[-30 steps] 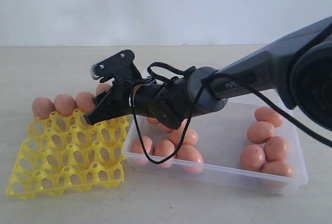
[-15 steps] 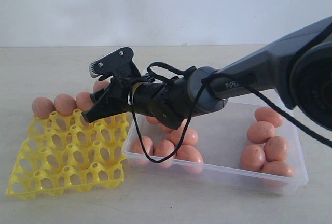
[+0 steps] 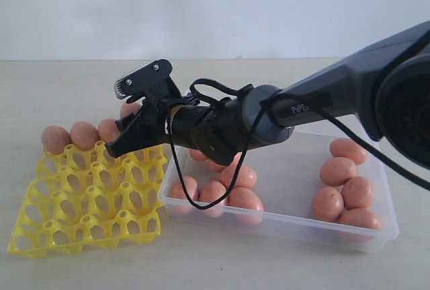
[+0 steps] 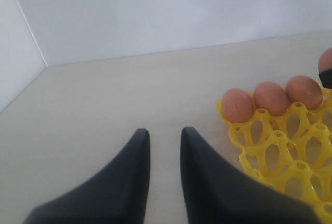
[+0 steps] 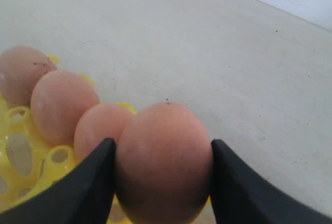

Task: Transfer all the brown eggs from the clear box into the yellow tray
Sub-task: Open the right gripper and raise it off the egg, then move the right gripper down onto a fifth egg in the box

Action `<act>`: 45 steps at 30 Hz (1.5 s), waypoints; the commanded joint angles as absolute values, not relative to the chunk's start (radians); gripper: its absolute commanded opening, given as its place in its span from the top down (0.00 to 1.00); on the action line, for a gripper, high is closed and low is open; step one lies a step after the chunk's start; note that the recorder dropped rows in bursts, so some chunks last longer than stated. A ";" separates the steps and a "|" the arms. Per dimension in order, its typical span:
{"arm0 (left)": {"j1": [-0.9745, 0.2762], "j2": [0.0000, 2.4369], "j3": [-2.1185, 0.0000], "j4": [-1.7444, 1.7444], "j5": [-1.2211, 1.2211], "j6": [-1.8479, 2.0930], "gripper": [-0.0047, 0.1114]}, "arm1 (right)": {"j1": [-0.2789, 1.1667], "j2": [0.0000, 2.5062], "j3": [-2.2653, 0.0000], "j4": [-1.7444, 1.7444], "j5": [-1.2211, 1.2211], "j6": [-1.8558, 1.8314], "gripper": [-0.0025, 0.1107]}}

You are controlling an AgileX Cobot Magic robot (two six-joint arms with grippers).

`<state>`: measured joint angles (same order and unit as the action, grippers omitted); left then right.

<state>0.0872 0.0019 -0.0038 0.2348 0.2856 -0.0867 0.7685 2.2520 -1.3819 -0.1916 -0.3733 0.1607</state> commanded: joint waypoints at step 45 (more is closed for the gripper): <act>0.089 0.000 0.000 0.233 0.283 -0.089 0.77 | 0.718 1.719 -1.128 -0.270 0.624 -0.033 0.47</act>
<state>0.0872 0.0019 -0.0038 0.2348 0.2856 -0.0867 0.7190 1.7256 -1.1433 -0.2608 0.6041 0.0056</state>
